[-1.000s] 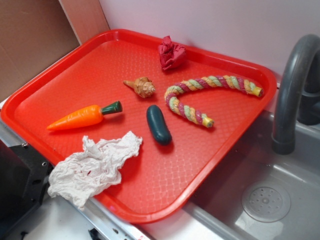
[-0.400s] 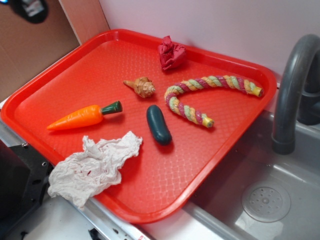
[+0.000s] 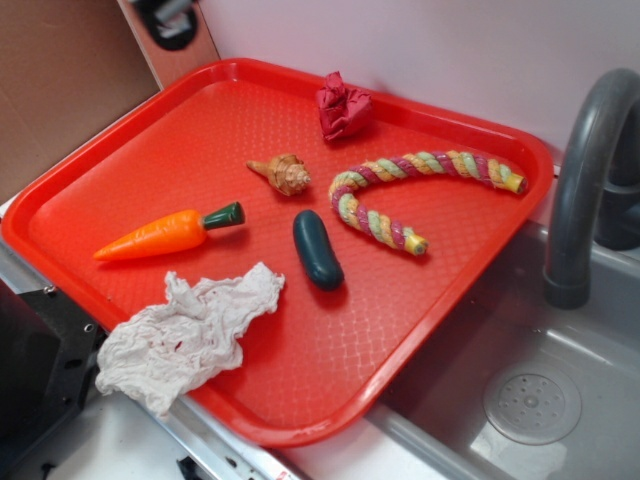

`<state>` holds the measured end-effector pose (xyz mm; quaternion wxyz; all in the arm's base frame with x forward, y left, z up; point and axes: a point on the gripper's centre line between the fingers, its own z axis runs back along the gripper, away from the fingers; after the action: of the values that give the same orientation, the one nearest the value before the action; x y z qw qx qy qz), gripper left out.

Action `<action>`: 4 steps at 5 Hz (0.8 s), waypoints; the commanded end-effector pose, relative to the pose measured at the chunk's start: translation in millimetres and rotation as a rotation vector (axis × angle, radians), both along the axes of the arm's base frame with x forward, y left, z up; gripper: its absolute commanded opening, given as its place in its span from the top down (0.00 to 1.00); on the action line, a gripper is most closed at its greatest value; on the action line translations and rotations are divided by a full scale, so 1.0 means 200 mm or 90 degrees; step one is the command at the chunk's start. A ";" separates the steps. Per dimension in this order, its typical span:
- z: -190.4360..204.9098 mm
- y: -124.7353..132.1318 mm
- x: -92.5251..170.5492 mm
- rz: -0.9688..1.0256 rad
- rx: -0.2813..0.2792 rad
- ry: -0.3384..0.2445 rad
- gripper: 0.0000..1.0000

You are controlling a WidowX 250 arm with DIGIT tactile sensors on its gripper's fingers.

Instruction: Grab the multicolored rope.

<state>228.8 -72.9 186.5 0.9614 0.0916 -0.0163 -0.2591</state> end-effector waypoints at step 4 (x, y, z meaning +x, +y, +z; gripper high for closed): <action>-0.61 -0.28 0.19 -0.445 0.172 0.115 0.00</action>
<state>275.7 -125.2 57.7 0.7939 0.1806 0.0947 -0.5728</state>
